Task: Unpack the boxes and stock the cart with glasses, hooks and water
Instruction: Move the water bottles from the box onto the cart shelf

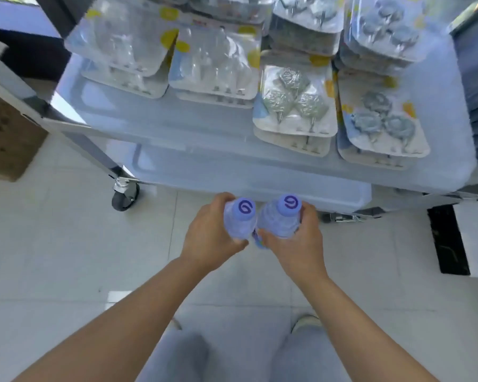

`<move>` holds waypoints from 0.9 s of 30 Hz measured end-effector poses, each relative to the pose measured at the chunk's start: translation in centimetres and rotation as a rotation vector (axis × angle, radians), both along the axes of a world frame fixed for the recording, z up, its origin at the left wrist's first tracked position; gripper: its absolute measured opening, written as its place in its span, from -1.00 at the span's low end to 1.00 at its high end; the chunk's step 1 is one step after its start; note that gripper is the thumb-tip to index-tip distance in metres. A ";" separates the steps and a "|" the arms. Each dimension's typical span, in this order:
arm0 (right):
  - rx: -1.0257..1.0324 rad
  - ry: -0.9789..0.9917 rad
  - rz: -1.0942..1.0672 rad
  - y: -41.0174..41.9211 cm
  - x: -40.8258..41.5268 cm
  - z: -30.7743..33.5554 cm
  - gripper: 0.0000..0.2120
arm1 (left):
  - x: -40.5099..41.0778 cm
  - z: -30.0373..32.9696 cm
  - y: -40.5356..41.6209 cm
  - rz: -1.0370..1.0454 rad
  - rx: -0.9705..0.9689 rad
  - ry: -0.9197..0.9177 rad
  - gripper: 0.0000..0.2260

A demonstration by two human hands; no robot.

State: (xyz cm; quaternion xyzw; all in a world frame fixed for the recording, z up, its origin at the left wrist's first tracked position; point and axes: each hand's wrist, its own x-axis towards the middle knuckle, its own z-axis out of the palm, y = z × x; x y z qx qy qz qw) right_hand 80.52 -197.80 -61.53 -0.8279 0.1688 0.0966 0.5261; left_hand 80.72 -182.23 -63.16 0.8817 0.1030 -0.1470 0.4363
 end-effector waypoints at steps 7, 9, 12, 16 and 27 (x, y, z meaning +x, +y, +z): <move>-0.098 -0.196 0.133 -3.2 4.1 -8.7 -0.45 | 3.8 -5.8 -1.5 -0.035 0.116 -0.119 -0.43; -0.118 -0.278 0.140 -3.5 5.8 -9.8 -0.43 | 5.3 -6.6 -2.0 0.011 0.085 -0.165 -0.39; -0.122 -0.432 0.130 -4.0 8.0 -10.8 -0.45 | 7.3 -7.9 -2.2 0.098 -0.030 -0.229 -0.39; -0.149 -0.510 0.157 -4.4 10.3 -11.9 -0.47 | 9.5 -9.1 -3.0 0.089 -0.036 -0.336 -0.35; -0.111 -0.537 0.101 -5.2 13.2 -14.1 -0.49 | 11.1 -13.4 -4.9 0.216 -0.170 -0.566 -0.36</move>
